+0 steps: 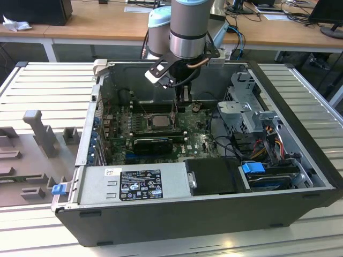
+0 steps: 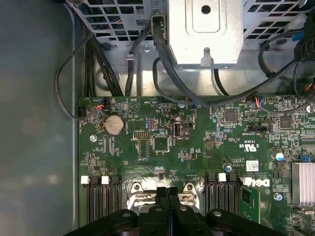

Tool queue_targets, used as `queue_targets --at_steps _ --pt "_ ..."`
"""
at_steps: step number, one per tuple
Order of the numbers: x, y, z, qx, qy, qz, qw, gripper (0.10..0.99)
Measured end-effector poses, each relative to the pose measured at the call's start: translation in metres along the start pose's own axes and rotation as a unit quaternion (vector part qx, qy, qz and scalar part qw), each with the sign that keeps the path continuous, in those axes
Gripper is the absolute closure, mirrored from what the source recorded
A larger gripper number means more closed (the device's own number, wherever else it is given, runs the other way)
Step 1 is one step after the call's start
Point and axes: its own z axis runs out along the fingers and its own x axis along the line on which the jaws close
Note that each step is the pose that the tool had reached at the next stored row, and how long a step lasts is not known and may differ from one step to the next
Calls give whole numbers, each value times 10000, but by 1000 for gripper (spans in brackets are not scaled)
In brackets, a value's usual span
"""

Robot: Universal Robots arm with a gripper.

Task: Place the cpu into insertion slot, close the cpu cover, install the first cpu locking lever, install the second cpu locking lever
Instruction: 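Close the cpu cover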

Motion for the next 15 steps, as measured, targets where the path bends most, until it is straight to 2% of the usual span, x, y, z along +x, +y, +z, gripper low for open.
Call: queue_targets --at_steps 15 --pt "-1 -51 -1 0 0 1 10000 980"
